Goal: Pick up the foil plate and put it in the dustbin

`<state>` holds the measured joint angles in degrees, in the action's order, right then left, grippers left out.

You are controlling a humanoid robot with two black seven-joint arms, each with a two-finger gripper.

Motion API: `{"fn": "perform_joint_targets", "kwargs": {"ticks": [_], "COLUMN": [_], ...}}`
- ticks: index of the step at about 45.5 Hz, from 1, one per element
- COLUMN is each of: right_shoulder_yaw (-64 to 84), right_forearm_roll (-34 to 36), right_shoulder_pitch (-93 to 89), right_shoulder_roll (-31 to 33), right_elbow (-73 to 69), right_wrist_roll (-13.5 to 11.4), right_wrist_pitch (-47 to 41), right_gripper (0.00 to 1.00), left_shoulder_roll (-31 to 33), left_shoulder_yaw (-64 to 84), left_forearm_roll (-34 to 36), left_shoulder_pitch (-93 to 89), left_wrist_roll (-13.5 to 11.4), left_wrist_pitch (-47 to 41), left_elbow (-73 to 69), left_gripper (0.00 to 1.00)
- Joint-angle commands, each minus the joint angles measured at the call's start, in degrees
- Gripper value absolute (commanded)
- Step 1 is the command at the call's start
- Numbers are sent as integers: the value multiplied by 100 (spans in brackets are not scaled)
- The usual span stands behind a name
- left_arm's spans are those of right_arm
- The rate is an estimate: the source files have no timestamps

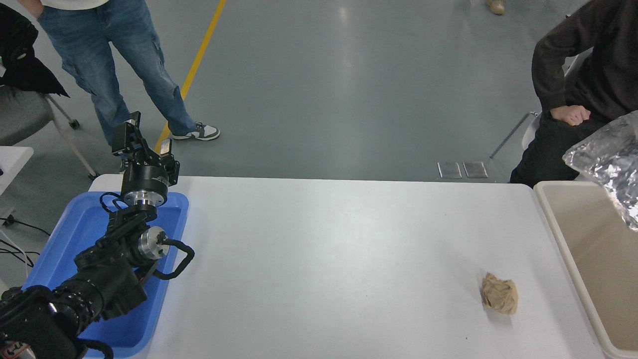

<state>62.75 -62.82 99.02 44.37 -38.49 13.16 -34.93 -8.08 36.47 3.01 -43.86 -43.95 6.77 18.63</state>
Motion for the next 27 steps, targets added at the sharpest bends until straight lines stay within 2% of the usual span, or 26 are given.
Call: {"fn": "perform_joint_targets", "kwargs": {"ticks": [1,9,20,27], "right_shoulder_yaw": [-703,-1019,-1011,-1028], "right_forearm_roll": [42,744,2317,3065], "right_shoulder_pitch": [-1928,-3449,-5040,-5411], "right_shoulder_roll": [125,28,-727,-1044], "right_elbow": [1483,2143,3101,3233], "right_wrist_roll": [99,20,-33,-305], "right_wrist_pitch": [512,1418,1858,2306], "right_gripper": [0,0,0,0], "left_shoulder_roll": [-1,-1,-1,8], "left_shoulder_yaw": [0,0,0,0], "left_forearm_roll": [-2,-2,-2,-2], "left_shoulder_pitch": [0,0,0,0], "left_wrist_roll": [-8,-8,-8,-17], "left_wrist_pitch": [0,0,0,0], "left_elbow": [0,0,0,0], "left_gripper": [100,100,100,100]}}
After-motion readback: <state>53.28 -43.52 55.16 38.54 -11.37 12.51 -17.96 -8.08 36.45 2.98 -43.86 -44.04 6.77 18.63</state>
